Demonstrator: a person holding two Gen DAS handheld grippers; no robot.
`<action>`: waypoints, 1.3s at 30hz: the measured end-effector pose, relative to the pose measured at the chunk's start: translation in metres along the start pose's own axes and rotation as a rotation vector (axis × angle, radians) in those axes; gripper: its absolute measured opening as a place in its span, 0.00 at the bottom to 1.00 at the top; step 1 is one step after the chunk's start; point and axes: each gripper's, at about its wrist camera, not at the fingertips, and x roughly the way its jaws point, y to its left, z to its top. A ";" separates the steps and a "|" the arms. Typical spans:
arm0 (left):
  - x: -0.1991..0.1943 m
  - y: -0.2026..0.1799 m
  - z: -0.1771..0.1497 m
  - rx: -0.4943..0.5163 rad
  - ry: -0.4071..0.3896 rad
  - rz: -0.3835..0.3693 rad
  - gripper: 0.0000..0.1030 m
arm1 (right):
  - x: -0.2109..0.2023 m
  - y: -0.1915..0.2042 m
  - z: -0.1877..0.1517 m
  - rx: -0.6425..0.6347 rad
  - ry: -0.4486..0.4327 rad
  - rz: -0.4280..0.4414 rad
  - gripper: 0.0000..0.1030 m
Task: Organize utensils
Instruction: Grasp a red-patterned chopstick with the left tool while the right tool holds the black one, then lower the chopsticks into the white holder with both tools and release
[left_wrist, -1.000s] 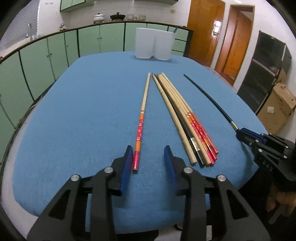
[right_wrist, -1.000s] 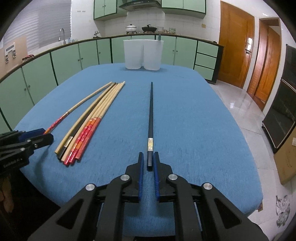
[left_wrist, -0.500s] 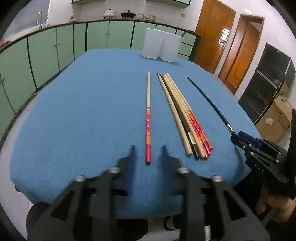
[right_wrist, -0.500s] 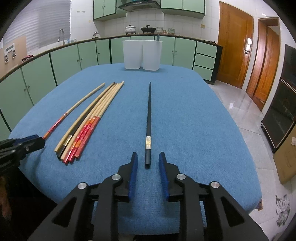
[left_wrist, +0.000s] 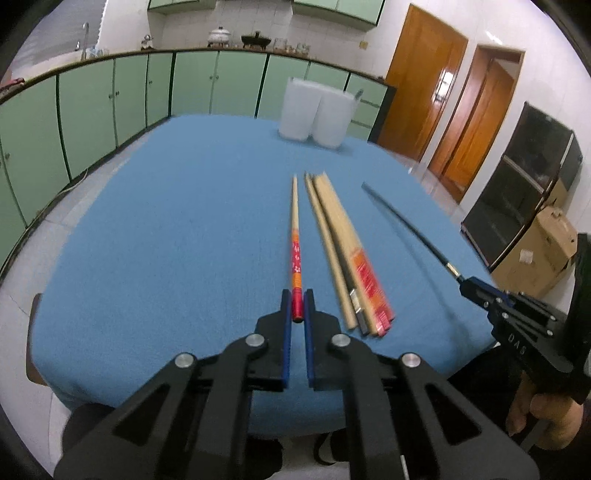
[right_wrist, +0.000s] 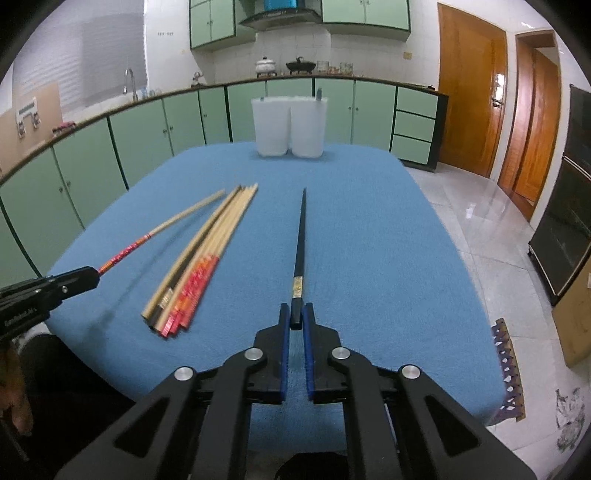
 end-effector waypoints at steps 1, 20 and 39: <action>-0.007 -0.002 0.005 -0.001 -0.015 -0.002 0.05 | -0.005 -0.001 0.004 0.004 -0.006 0.004 0.07; -0.058 -0.019 0.144 0.084 -0.091 -0.061 0.05 | -0.059 -0.004 0.163 -0.114 -0.037 0.061 0.06; -0.026 -0.037 0.255 0.229 -0.017 -0.040 0.05 | -0.025 0.001 0.285 -0.154 0.163 0.097 0.06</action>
